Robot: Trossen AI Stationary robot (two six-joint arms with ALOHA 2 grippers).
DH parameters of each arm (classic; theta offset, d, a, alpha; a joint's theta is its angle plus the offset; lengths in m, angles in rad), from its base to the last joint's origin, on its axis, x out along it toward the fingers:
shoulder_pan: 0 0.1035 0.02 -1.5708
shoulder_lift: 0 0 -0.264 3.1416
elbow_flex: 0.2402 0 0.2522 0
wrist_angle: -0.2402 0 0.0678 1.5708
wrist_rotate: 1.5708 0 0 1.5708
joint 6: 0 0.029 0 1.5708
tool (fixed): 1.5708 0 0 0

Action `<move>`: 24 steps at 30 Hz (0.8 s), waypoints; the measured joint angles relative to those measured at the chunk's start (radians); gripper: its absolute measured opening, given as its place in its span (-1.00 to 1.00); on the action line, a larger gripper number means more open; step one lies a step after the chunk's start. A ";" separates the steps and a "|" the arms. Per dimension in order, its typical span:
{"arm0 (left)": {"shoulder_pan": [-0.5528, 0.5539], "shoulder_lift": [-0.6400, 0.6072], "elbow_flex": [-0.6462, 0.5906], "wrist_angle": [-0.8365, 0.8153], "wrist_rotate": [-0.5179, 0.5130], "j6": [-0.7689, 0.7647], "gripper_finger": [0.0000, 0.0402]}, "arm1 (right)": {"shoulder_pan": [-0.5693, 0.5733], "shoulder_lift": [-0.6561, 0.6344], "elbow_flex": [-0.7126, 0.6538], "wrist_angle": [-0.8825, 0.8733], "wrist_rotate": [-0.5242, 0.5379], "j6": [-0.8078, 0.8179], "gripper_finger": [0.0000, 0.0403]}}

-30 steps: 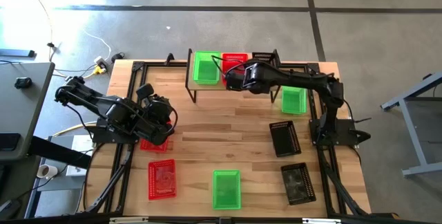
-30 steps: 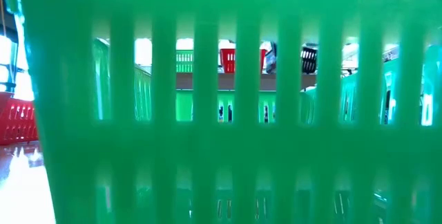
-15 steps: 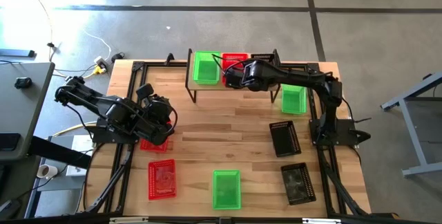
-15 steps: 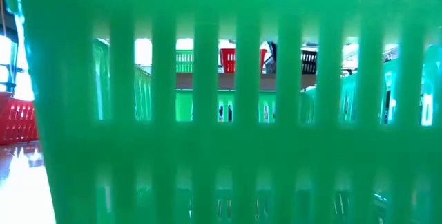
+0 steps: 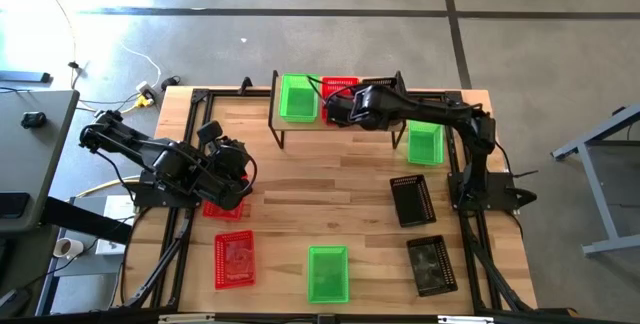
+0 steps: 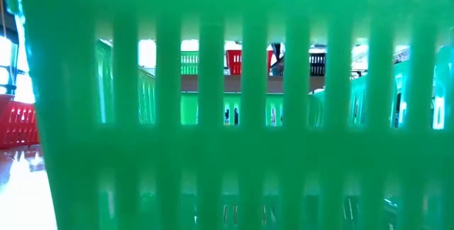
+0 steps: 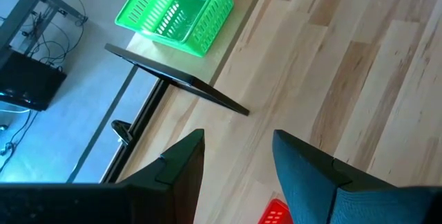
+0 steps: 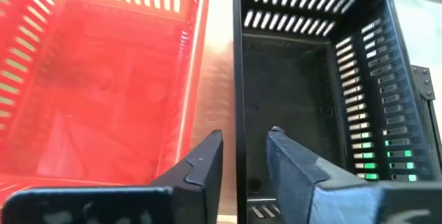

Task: Stack baskets on shelf by color
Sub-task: Put the top left black bin on the shelf, then stack the bottom green bin on top of the green bin on the shelf

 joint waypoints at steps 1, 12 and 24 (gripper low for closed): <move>0.000 0.000 0.000 0.000 0.000 0.000 -0.19 | 0.000 0.000 0.008 0.000 0.001 -0.006 -0.47; 0.000 0.000 0.000 0.000 0.012 0.000 -0.19 | 0.000 -0.001 0.108 -0.084 0.035 -0.067 -0.41; 0.000 0.000 0.000 0.000 0.106 -0.001 -0.19 | 0.120 -0.002 0.372 -0.110 -0.180 -0.514 -0.41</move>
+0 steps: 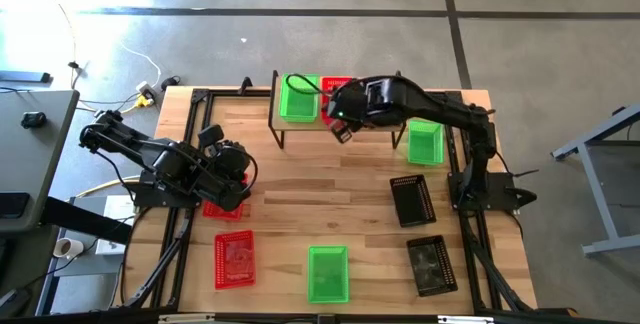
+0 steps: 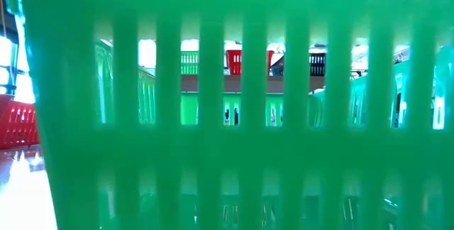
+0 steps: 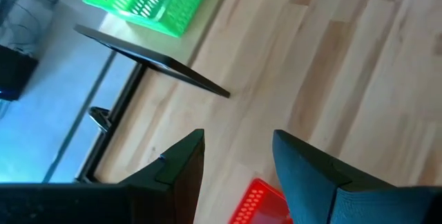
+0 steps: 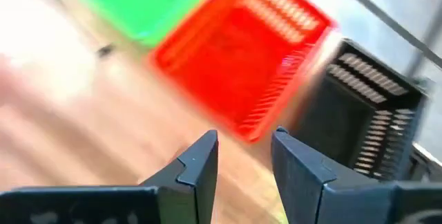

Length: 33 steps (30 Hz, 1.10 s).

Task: Stack baskets on shelf by color
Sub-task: Stack the bottom green bin on top of the green bin on the shelf

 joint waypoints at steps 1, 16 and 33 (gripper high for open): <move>0.000 0.000 0.000 0.000 0.013 0.000 -0.19 | 0.014 0.000 0.013 0.001 -0.019 -0.021 -0.41; 0.000 0.000 0.000 -0.002 0.153 0.015 -0.19 | 0.257 0.000 0.023 0.076 -0.421 -0.141 -0.41; -0.053 0.000 0.000 0.011 0.305 -0.167 -0.19 | 0.567 0.032 0.023 0.211 -0.327 0.215 -0.41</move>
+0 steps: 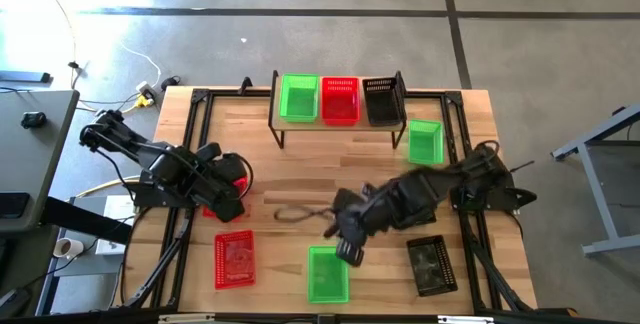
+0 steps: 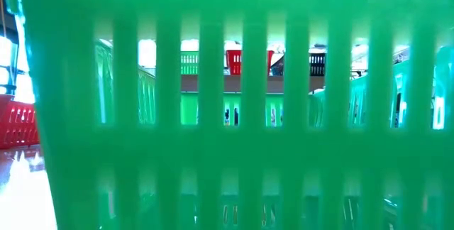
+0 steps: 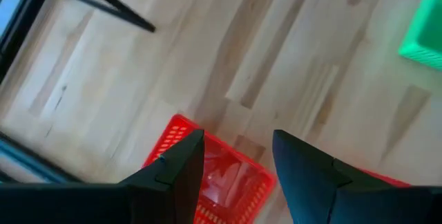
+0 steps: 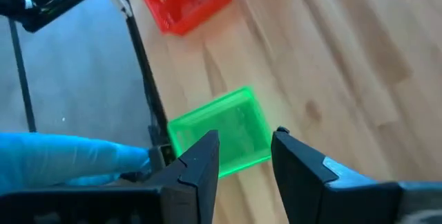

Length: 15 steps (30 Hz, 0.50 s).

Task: Stack baskets on shelf by color
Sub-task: Stack the bottom green bin on top of the green bin on the shelf

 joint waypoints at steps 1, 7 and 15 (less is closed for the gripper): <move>-0.008 0.000 0.000 0.014 -0.004 0.005 -0.19 | 0.016 0.009 0.000 -0.003 0.006 0.032 -0.41; -0.052 0.000 0.000 0.099 -0.008 0.011 -0.19 | 0.069 0.086 -0.001 -0.007 0.008 0.195 -0.41; -0.107 0.000 0.000 0.134 -0.058 0.045 -0.19 | 0.104 0.184 -0.001 -0.011 0.014 0.377 -0.41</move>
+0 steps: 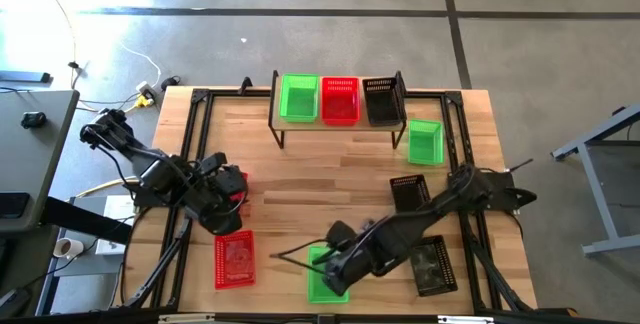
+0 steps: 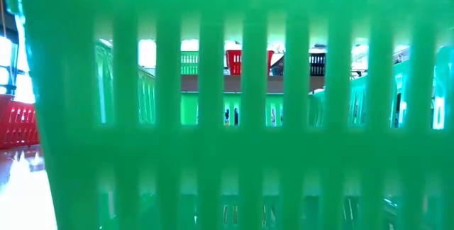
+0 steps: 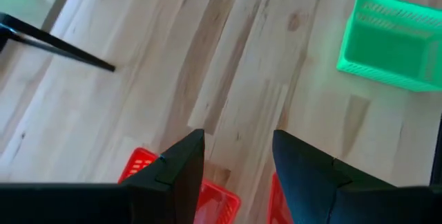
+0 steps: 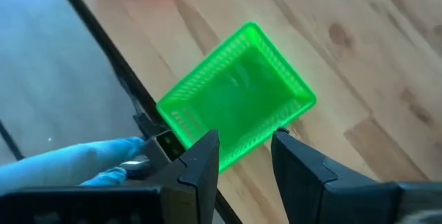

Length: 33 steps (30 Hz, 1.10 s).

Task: Stack baskets on shelf by color
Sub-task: Stack the bottom green bin on top of the green bin on the shelf

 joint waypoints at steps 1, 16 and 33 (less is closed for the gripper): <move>-0.006 0.000 0.000 0.000 -0.007 0.000 -0.19 | 0.002 0.013 0.000 0.000 -0.001 0.016 -0.41; -0.053 0.000 0.000 0.001 -0.011 0.045 -0.19 | -0.005 0.182 0.000 -0.083 -0.010 0.288 -0.41; -0.081 0.000 0.000 0.006 -0.013 0.063 -0.19 | -0.020 0.283 0.000 -0.115 -0.061 0.392 -0.41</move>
